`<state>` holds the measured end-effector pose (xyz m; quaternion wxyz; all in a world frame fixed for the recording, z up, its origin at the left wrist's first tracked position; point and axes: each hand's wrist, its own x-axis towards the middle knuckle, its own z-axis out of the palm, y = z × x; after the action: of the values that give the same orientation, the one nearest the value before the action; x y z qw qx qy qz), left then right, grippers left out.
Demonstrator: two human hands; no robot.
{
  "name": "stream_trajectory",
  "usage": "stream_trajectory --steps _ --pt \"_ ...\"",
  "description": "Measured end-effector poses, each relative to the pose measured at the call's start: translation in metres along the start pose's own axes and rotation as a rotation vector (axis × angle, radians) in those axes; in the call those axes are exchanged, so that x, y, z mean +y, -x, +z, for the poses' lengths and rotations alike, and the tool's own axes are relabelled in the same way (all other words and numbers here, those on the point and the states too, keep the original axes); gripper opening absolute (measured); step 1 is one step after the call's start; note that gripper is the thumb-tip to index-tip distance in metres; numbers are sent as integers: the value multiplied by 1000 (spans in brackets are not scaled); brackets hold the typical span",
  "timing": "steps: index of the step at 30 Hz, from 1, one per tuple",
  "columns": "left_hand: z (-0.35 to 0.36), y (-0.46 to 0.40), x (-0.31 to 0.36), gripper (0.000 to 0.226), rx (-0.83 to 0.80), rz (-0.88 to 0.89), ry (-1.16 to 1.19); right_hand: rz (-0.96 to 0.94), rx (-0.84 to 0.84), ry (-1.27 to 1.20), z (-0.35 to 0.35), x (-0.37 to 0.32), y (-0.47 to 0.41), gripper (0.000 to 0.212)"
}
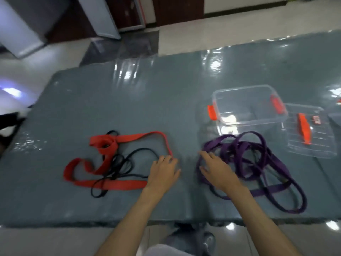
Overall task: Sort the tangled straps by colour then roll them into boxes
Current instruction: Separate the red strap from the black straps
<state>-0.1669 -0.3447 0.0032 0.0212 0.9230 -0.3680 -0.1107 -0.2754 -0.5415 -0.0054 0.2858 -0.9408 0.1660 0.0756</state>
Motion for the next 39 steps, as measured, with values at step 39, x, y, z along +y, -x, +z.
stream_trajectory --steps 39 --pt "35 83 -456 19 493 -773 724 -122 -279 253 203 -288 -153 66"
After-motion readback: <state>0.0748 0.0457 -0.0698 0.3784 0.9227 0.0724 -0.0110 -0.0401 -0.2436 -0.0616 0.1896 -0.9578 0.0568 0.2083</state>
